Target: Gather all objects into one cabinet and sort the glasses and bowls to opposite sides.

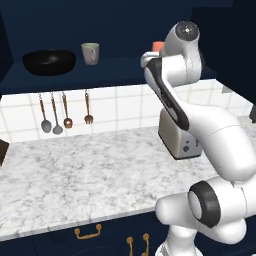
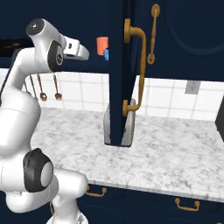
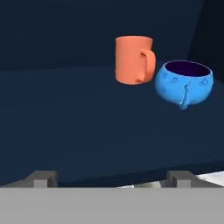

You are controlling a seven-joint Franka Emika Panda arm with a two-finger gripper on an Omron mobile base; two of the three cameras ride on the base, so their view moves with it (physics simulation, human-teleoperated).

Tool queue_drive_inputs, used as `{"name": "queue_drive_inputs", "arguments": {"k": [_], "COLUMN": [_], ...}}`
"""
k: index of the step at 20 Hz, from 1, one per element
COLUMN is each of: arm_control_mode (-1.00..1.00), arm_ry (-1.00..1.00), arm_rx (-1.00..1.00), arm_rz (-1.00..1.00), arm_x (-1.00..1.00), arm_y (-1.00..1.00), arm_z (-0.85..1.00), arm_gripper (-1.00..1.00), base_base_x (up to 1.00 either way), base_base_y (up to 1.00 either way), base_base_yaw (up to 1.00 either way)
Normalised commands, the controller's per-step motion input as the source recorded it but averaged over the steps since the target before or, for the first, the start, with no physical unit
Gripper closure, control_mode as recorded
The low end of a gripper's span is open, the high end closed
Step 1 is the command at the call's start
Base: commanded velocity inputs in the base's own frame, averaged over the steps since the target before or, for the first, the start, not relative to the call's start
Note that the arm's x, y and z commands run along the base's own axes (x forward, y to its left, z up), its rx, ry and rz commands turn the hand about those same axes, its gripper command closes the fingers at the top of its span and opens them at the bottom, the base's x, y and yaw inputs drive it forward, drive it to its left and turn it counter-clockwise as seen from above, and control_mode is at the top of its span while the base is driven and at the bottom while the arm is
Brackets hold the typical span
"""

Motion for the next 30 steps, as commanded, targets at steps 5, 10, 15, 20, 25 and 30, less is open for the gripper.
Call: {"name": "queue_drive_inputs", "arguments": {"k": [5,10,15,20,25,30], "arm_control_mode": [-1.00,-1.00,-1.00,-1.00,-1.00,-1.00], "arm_ry": [0.03,-0.12,-0.39,-0.25,0.03,0.03], "arm_rx": [0.00,0.00,0.00,0.01,0.03,0.03], "arm_rz": [0.43,0.30,0.16,0.10,-0.02,-0.13], "arm_x": [-0.22,-0.52,-0.39,-0.04,0.05,0.12], "arm_y": [0.77,0.61,0.65,0.32,0.00,0.12], "arm_z": [0.04,0.06,0.20,0.19,0.00,0.00], "arm_gripper": [-1.00,-1.00,-1.00,-1.00,-1.00,-1.00], "base_base_x": [0.00,0.00,0.00,0.00,0.00,0.00], "base_base_y": [0.00,0.00,0.00,0.00,0.00,0.00], "base_base_yaw": [0.00,0.00,0.00,0.00,0.00,0.00]}}
